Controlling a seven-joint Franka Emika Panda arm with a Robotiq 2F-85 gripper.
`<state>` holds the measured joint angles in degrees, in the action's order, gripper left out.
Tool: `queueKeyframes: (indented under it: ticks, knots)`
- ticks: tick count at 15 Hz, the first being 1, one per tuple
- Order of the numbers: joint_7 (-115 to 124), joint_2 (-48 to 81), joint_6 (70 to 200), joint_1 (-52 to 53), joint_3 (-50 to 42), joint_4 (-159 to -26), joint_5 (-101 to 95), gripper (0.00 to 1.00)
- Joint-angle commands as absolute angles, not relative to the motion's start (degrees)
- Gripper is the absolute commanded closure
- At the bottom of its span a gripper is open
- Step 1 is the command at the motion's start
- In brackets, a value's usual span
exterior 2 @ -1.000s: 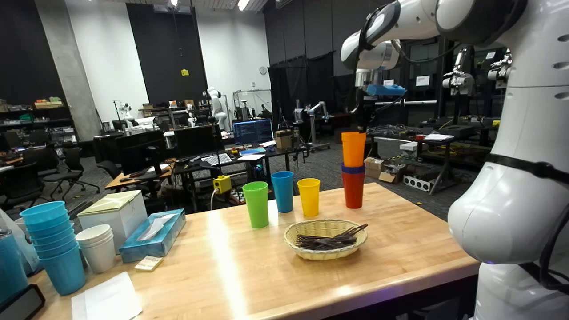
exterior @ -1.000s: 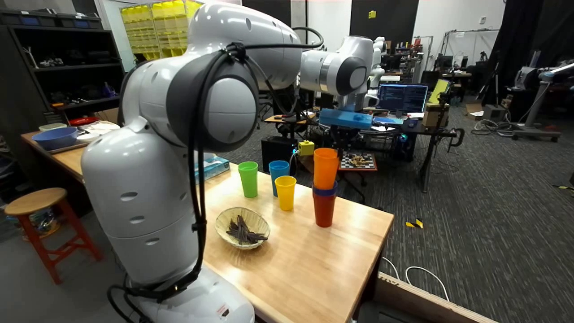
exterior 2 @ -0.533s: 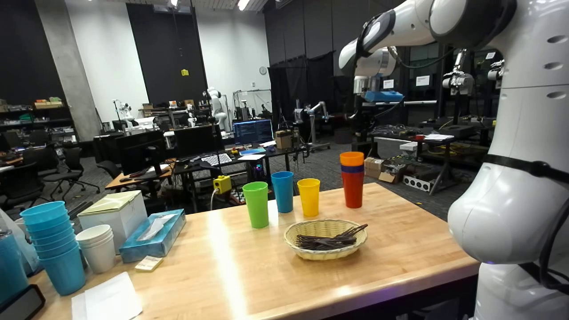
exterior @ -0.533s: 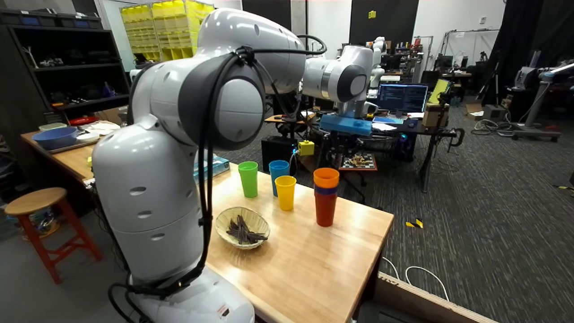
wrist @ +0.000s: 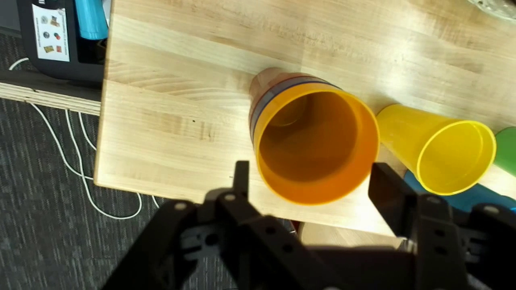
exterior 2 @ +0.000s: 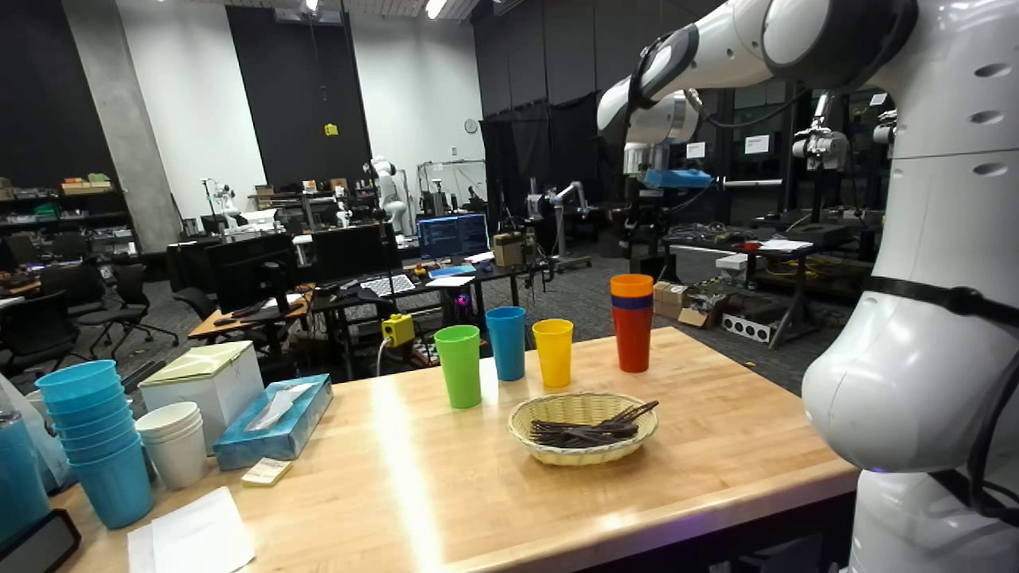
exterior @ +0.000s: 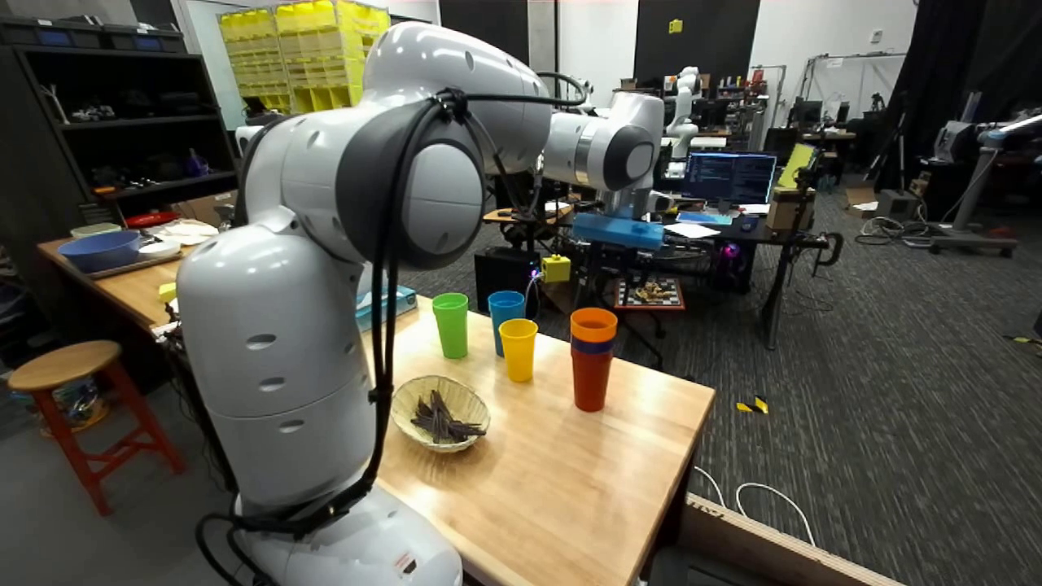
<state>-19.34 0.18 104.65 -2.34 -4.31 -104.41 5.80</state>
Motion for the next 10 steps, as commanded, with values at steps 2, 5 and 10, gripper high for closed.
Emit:
queueKeyframes:
  ticks: [2,5,10]
  knots:
    - [-19.2,-0.8,104.8,-0.9,-1.7,-105.9,3.8,0.0]
    - [-19.2,-1.1,105.5,0.9,0.5,-107.3,1.4,0.0]
    - [-19.5,-0.7,107.9,3.9,3.7,-109.4,-3.4,0.0]
